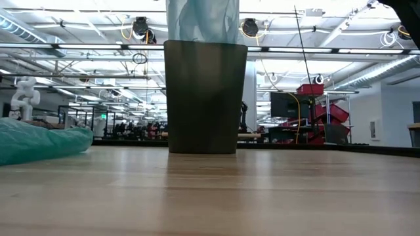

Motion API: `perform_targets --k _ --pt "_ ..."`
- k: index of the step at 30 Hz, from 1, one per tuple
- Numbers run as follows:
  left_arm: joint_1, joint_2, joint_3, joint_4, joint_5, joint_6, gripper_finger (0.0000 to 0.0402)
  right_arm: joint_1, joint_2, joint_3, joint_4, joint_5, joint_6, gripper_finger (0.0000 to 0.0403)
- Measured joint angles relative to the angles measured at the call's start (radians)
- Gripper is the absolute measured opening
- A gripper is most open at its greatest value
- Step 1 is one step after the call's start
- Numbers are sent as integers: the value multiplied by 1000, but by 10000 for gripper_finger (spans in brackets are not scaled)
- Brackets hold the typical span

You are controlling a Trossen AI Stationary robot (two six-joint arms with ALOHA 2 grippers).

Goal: Place trash/remove bag and relplace
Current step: Close the blue trash bag in the trash bin

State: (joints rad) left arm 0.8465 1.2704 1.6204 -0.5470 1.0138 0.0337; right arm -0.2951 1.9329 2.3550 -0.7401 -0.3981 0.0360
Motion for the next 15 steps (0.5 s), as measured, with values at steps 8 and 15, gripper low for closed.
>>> perform_targets --k 8,15 --pt "-11 -2 6 -66 29 0 5 0 -13 0 18 3 6 76" --pt "-26 -4 6 -186 31 56 85 0 -13 0 12 2 5 99"
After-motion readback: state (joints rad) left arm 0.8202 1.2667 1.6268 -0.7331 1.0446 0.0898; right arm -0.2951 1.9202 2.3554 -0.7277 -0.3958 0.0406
